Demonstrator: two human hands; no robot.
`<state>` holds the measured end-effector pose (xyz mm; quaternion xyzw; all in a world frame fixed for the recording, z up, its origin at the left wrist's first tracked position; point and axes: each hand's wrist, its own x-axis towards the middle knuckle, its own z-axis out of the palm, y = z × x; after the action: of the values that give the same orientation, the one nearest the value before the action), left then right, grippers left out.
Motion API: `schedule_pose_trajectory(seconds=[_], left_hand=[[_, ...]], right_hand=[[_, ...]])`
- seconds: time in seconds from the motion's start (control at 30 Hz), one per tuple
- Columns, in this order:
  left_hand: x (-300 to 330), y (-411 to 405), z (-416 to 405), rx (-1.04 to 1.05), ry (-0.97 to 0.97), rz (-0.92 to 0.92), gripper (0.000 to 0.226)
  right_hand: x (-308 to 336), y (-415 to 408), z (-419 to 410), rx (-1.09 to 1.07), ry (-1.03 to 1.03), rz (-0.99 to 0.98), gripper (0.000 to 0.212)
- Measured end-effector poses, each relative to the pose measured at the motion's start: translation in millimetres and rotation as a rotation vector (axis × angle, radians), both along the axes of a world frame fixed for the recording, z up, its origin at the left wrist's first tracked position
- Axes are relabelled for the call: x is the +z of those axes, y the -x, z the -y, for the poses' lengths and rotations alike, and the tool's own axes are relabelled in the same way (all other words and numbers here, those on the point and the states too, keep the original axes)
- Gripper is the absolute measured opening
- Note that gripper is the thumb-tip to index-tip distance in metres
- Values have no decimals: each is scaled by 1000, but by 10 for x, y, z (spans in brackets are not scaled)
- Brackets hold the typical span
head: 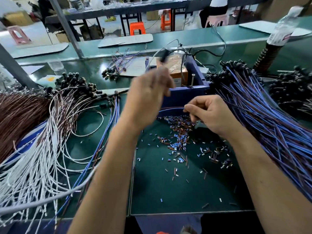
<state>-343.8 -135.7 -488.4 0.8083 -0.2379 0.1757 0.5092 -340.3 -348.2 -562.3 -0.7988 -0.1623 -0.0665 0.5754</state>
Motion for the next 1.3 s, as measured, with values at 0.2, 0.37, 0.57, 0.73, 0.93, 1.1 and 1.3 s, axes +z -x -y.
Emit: schedule_pose_trajectory(seconds=[0.2, 0.37, 0.57, 0.73, 0.93, 1.1, 1.3], left_hand=[[-582, 26, 341, -34, -382, 149, 28], [-838, -29, 256, -26, -257, 158, 17], [-925, -59, 205, 95, -167, 164, 14], [-928, -49, 223, 117, -97, 122, 15], [-913, -42, 228, 85, -40, 49, 19], [-921, -62, 164, 139, 167, -33, 21], [-940, -47, 238, 135, 223, -86, 19]], right_hand=[[-112, 19, -56, -27, -81, 114, 27], [-202, 15, -48, -116, -235, 26, 16], [-229, 5, 9, -129, -420, -142, 13], [-205, 22, -11, -139, -455, -196, 32], [-189, 24, 3, -167, -489, -205, 25], [-187, -2, 74, -313, -480, -153, 15], [-176, 78, -275, -108, -548, -149, 6]])
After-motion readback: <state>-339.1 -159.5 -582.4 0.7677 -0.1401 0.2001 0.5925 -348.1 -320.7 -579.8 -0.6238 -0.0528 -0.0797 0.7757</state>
